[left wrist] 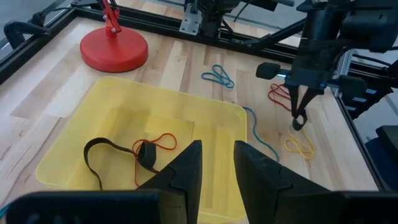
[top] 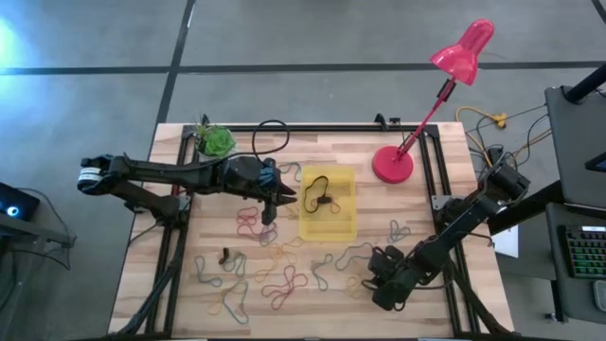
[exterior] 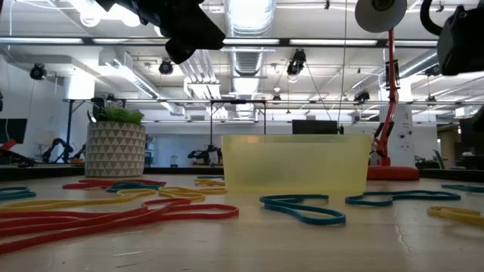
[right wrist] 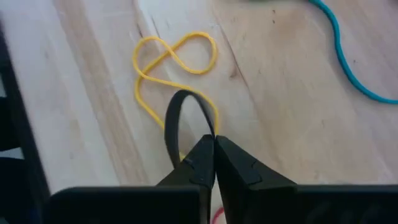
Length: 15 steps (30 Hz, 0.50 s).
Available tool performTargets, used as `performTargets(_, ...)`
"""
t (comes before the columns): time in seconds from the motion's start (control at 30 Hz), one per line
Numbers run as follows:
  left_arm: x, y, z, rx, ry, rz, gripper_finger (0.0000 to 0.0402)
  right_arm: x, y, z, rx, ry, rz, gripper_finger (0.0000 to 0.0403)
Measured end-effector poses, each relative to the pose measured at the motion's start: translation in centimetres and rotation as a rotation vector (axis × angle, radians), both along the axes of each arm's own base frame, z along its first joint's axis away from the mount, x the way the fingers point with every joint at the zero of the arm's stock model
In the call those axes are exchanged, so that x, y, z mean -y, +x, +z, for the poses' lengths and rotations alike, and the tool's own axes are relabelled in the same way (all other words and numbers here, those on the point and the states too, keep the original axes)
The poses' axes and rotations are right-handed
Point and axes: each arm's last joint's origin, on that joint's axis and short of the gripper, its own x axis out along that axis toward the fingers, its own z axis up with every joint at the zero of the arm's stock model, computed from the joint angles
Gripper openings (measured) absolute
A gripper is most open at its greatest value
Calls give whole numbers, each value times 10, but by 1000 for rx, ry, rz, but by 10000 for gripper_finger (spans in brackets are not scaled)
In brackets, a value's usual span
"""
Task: Pick and place rubber bands into bin
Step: Put the right black rubber band into the bin
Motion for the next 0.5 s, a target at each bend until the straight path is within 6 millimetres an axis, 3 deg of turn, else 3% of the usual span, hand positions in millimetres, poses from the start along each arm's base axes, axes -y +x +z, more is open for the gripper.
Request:
performTargets(0.1, 0, 0, 0, 0, -1, 0, 77, 0, 1, 12, 24, -11, -11, 8)
performTargets(0.27, 0, 0, 0, 2, 0, -1, 77, 7, 1, 51, 136, -102, -27, 8)
performTargets(0.5, 1, 0, 0, 3, -1, -2, 77, 40, 6, 90, 310, -308, -108, 8)
